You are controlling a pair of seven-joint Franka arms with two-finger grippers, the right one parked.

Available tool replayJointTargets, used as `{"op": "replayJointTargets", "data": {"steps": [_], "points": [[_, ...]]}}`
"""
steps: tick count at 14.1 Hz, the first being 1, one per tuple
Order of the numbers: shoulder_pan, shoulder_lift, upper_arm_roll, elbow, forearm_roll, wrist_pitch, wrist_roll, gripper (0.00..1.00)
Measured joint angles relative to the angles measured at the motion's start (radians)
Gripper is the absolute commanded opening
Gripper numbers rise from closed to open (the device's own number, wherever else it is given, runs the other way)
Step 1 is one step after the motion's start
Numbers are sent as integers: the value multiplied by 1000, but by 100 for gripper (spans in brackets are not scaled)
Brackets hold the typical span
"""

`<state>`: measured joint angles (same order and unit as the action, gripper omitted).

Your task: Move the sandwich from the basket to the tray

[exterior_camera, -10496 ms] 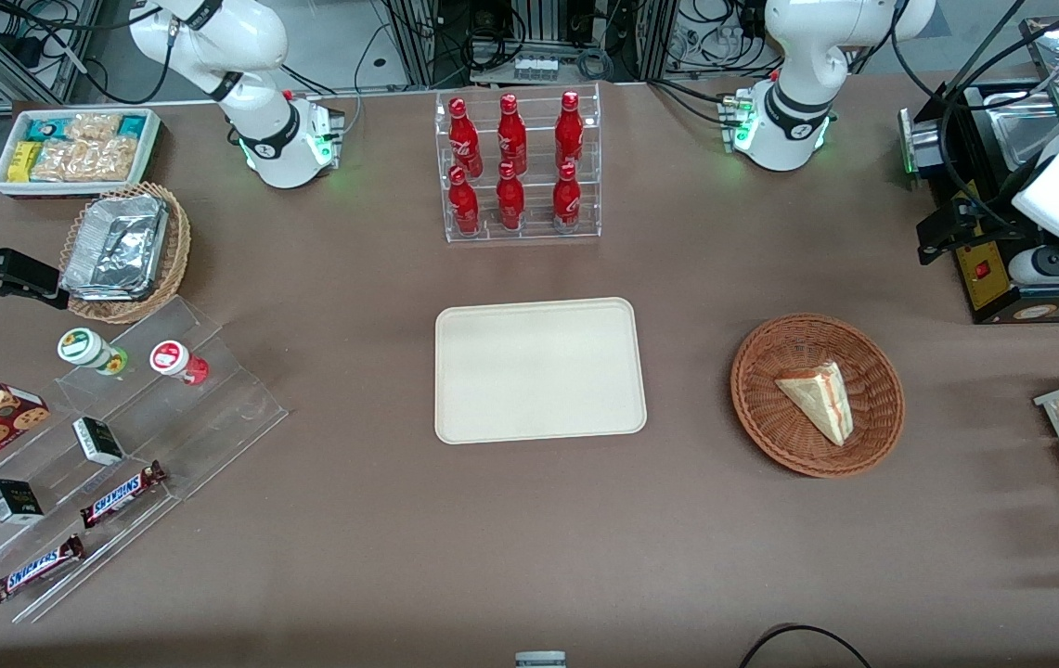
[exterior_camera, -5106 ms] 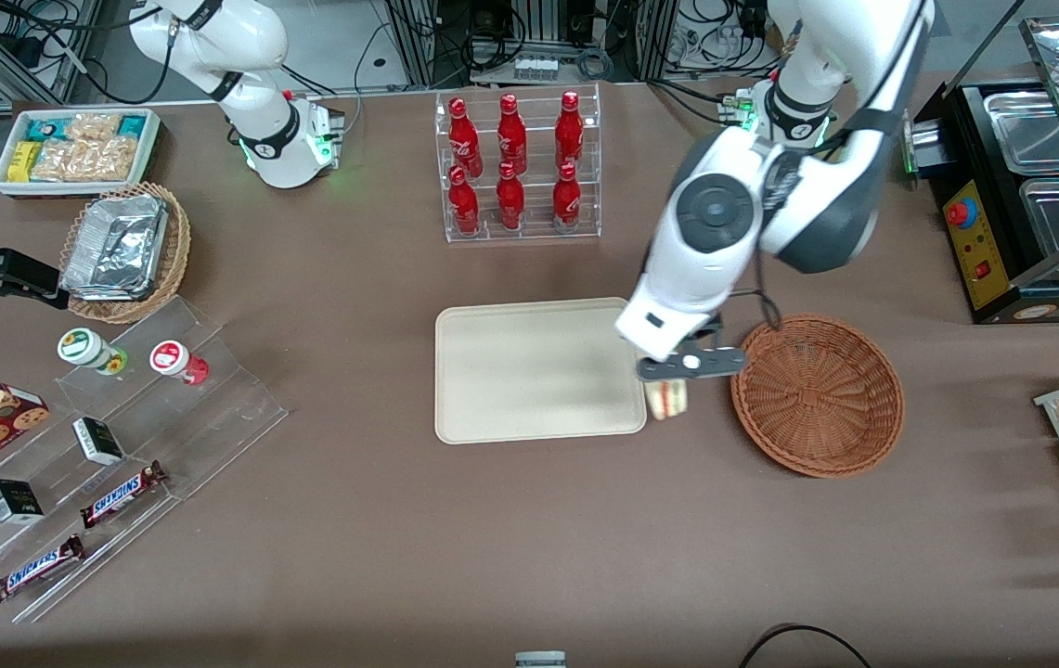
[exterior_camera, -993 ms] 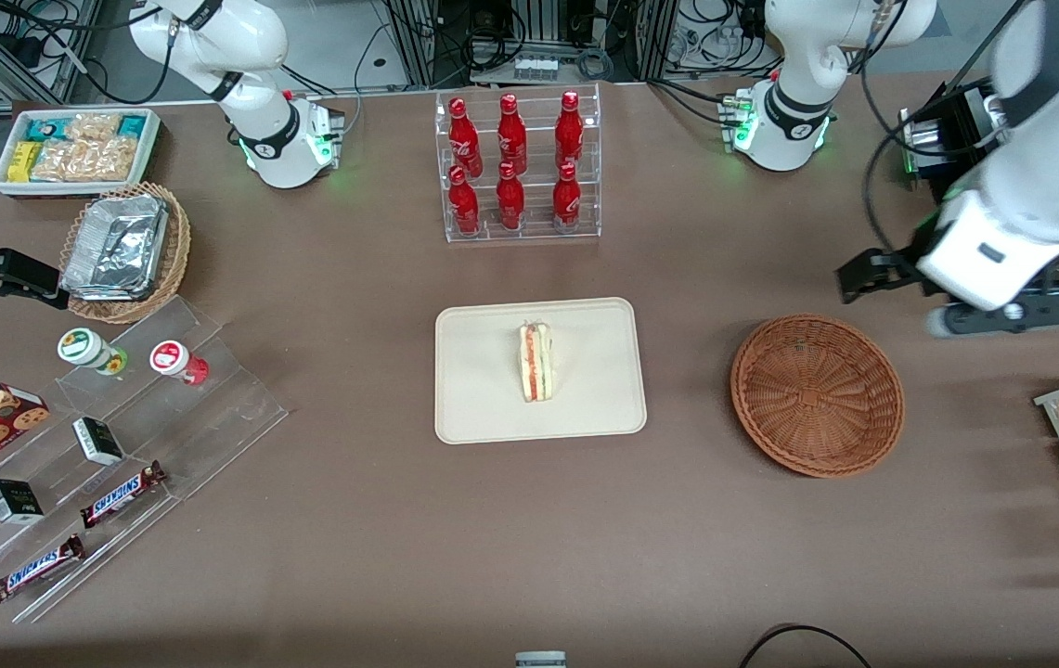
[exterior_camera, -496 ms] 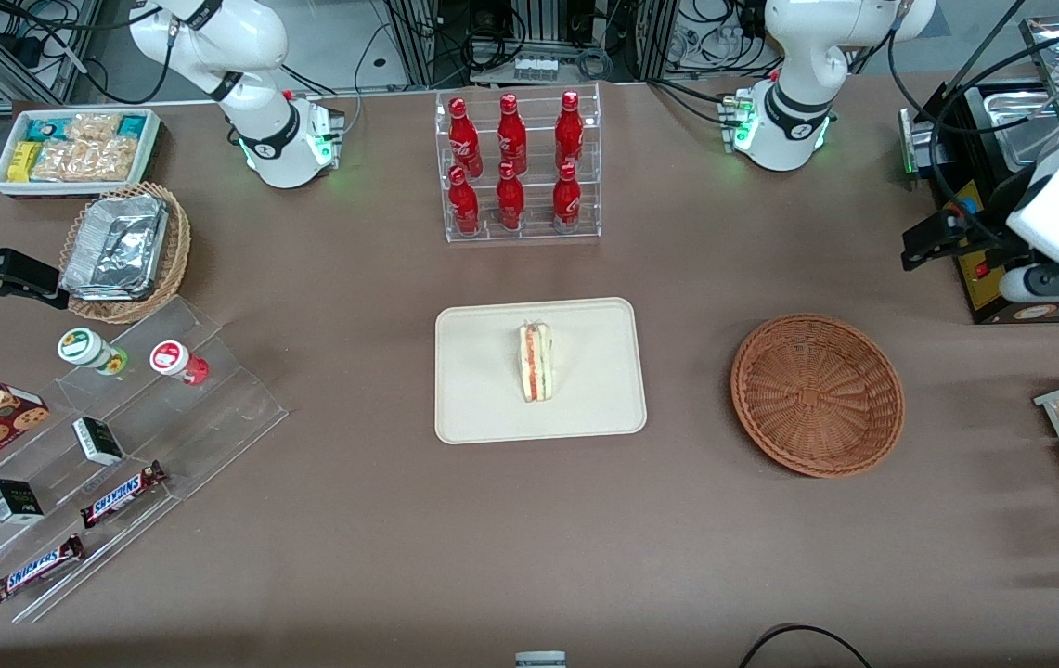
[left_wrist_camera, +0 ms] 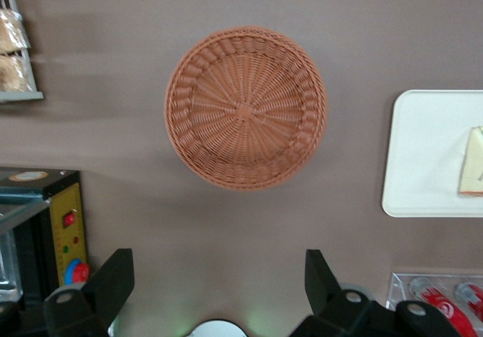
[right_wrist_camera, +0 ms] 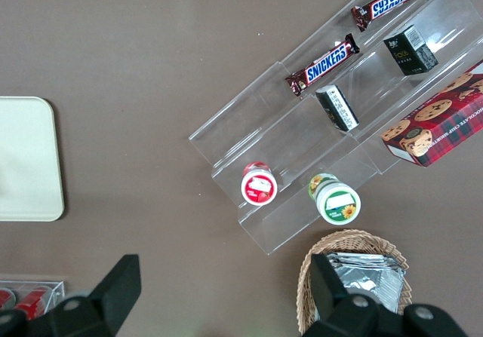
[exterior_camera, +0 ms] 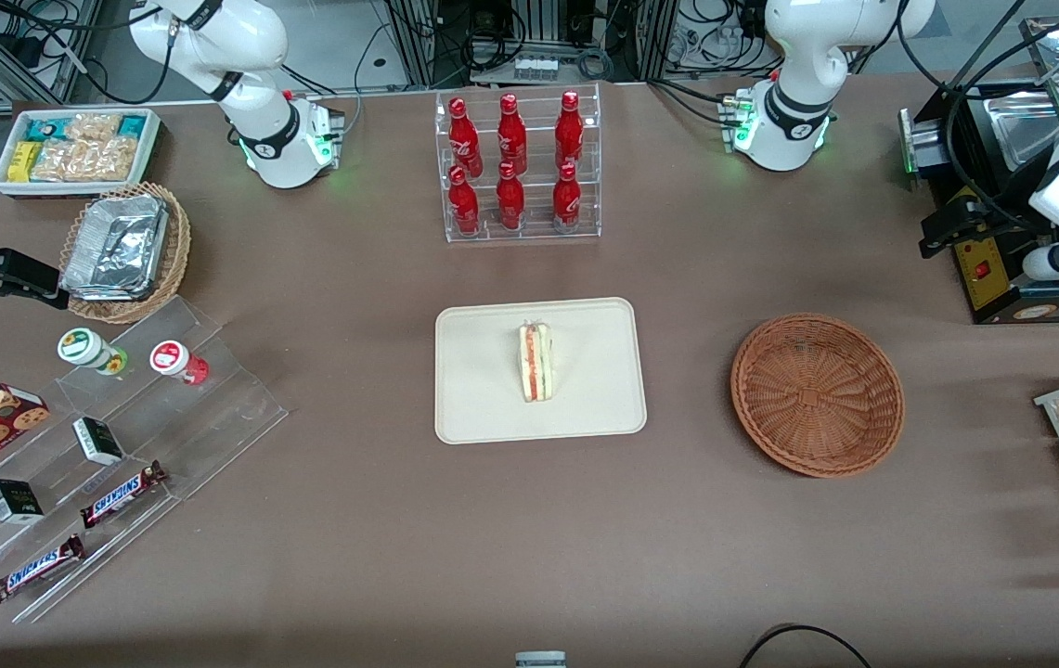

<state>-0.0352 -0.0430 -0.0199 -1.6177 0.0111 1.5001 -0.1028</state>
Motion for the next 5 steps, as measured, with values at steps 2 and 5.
{"op": "replayJointTargets", "data": {"steps": [2,5], "points": [[-1,2,-4,-3,12,16,1,100],[-1,10,-4,3,13,36,4,100]]}}
